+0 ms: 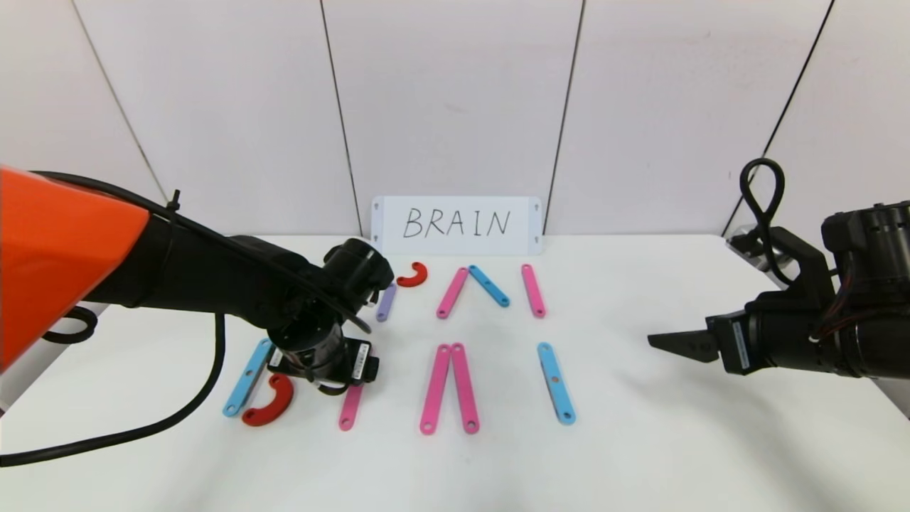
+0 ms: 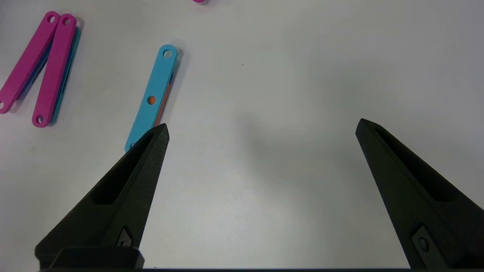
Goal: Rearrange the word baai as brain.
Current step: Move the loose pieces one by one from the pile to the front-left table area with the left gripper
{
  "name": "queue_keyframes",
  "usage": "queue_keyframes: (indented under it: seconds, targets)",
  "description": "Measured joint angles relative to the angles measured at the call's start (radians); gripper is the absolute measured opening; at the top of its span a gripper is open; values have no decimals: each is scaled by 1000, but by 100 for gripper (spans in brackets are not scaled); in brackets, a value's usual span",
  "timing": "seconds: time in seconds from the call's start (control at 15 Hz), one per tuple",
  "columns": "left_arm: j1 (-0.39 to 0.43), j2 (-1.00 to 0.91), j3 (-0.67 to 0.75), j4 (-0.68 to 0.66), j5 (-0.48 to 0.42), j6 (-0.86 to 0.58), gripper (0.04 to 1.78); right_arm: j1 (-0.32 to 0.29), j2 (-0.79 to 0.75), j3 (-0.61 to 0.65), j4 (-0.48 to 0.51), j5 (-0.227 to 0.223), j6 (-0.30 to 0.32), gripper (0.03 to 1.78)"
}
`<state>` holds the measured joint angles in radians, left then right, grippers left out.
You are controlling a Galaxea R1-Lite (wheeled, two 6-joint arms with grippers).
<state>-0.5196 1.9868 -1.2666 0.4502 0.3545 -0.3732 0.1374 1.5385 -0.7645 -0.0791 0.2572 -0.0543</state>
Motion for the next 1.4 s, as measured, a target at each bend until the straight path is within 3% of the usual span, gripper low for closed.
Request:
queue_keyframes:
  seconds: [1.0, 1.4]
  targets:
    - [37, -10, 1, 47, 16, 12, 174, 2, 1, 2, 0, 0, 0, 173]
    - [-5, -53, 11, 89, 0, 4, 174, 2, 1, 2, 0, 0, 0, 173]
